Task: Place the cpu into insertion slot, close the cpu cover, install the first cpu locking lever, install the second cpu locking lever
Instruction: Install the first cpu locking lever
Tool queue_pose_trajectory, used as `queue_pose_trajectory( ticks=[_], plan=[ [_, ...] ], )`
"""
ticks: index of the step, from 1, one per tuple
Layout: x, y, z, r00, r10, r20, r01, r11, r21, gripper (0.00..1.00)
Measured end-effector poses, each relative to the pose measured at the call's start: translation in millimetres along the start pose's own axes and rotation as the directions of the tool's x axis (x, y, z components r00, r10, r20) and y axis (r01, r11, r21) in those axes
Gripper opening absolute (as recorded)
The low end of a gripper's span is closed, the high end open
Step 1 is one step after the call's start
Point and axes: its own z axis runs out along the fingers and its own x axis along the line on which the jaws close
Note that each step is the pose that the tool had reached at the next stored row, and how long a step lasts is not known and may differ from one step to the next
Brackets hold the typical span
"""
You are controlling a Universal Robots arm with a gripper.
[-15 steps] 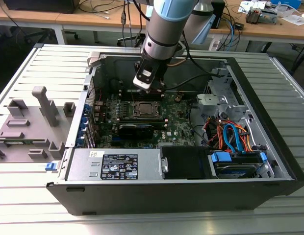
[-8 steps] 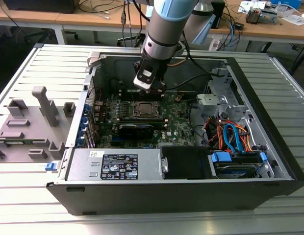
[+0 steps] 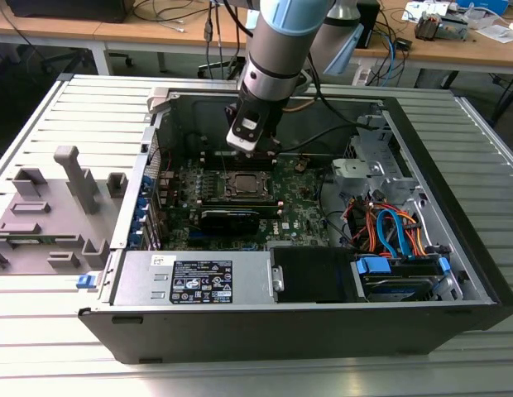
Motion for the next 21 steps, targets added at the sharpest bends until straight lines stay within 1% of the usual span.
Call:
queue_pose_trajectory(
  ticks=[6,9,12,13,15,16,18,19,21],
  plan=[
    [0.0,0.1,0.1,0.9997,-0.023,0.0001,0.023,0.9997,0.0055,0.11],
    [0.0,0.0,0.0,0.9971,-0.076,0.0000,0.076,0.9970,0.0181,0.11],
    [0.0,0.0,0.1,0.9914,-0.131,-0.0009,0.131,0.9909,0.0311,0.11],
    [0.0,0.0,0.2,0.9873,-0.159,-0.0016,0.159,0.9866,0.0380,0.11],
    [-0.1,0.0,0.3,0.9809,-0.194,-0.0027,0.194,0.9798,0.0466,0.11],
    [-0.1,0.0,0.4,0.9755,-0.220,-0.0037,0.220,0.9741,0.0527,0.11],
    [-0.1,0.0,0.3,0.9754,-0.221,-0.0038,0.220,0.9740,0.0529,0.11],
    [-0.1,0.0,0.4,0.9754,-0.221,-0.0025,0.220,0.9740,0.0530,0.11],
    [-0.1,0.0,0.5,0.9746,-0.223,0.0213,0.222,0.9740,0.0468,0.11]
  ],
)
